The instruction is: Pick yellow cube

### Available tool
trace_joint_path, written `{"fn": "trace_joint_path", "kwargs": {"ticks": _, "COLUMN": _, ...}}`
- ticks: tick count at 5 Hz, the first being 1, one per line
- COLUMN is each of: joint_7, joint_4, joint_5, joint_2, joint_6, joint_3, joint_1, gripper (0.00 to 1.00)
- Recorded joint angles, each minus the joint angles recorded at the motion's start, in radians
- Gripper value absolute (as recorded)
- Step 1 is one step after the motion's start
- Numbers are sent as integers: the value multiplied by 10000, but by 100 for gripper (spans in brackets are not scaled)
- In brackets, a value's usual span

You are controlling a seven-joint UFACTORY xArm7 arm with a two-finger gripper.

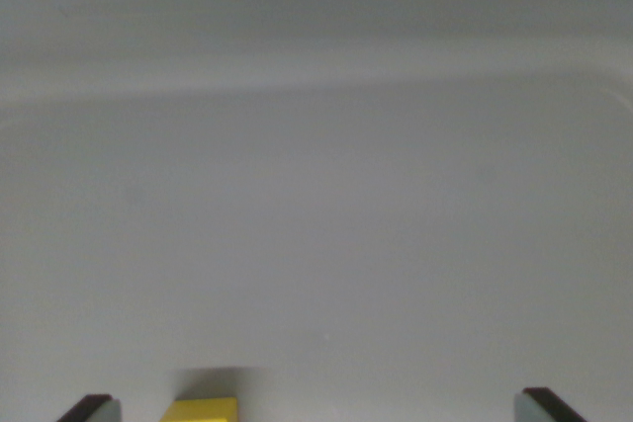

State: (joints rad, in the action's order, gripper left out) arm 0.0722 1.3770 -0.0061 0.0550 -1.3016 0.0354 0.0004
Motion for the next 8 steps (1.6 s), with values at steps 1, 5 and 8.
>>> {"fn": "trace_joint_path", "kwargs": {"ticks": 1, "joint_7": 0, "joint_4": 0, "joint_5": 0, "joint_2": 0, "joint_6": 0, "joint_3": 0, "joint_1": 0, "gripper": 0}}
{"fn": "trace_joint_path", "kwargs": {"ticks": 5, "joint_7": 123, "joint_4": -843, "joint_5": 49, "joint_2": 219, "joint_6": 883, "joint_3": 112, "joint_1": 115, "gripper": 0}}
{"fn": "trace_joint_path", "kwargs": {"ticks": 8, "joint_7": 249, "joint_4": -1714, "joint_5": 99, "joint_2": 446, "joint_6": 1795, "joint_3": 227, "joint_1": 233, "gripper": 0}}
